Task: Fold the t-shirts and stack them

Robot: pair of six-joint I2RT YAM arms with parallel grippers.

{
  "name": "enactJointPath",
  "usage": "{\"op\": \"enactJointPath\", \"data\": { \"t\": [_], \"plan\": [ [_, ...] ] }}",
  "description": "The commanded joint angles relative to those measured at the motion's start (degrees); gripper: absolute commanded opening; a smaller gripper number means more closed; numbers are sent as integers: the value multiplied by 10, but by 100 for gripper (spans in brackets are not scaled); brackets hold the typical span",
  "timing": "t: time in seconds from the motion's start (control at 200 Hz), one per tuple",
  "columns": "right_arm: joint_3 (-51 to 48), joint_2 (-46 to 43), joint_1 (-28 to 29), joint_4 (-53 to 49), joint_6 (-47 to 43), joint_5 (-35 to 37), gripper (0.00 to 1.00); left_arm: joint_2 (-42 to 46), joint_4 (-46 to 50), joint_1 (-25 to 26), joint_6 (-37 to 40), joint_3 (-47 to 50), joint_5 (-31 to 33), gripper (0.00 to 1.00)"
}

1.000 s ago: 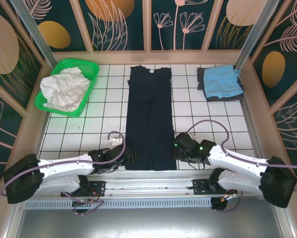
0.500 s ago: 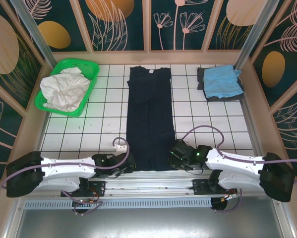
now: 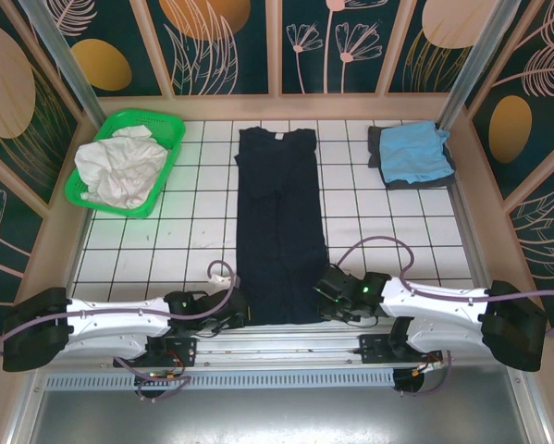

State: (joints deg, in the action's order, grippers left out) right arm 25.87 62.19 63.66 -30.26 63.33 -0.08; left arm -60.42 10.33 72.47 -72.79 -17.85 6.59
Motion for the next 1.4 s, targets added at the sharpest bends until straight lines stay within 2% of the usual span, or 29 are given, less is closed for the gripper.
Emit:
{"op": "enactJointPath", "data": {
  "t": [0.0,0.09,0.22,0.27,0.415,0.48,0.56,0.676,0.731,0.826,0.956,1.201,1.261,1.396],
  "plan": [
    [16,-21,3,-18,2,24,14,28,28,7,-6,7,-14,0],
    [49,-36,-4,-30,-20,50,5,52,47,7,1,-16,22,0],
    [98,-30,-53,-12,-86,64,0,60,101,-11,30,-82,115,0],
    [114,-20,-80,8,-120,58,0,60,104,-46,57,-98,128,0],
    [164,36,-176,65,-218,43,0,41,38,-208,172,-125,99,0],
    [197,83,-213,90,-257,28,0,-4,3,-271,217,-150,67,0],
    [237,141,-253,113,-289,18,0,-86,-8,-314,265,-208,51,0],
    [291,214,-295,132,-322,12,0,-199,-7,-351,311,-294,39,0],
    [313,247,-311,136,-336,-18,0,-242,-13,-366,326,-326,23,0],
    [352,299,-320,140,-354,-36,0,-300,-12,-388,349,-373,10,0],
    [398,357,-348,135,-372,-52,1,-359,-10,-421,367,-418,-22,0],
    [439,425,-375,143,-383,-86,3,-449,4,-453,388,-471,-57,0],
    [440,434,-379,146,-383,-90,9,-461,3,-458,390,-480,-66,0],
    [460,452,-389,145,-383,-86,31,-490,37,-462,397,-520,-51,2]
  ]
}}
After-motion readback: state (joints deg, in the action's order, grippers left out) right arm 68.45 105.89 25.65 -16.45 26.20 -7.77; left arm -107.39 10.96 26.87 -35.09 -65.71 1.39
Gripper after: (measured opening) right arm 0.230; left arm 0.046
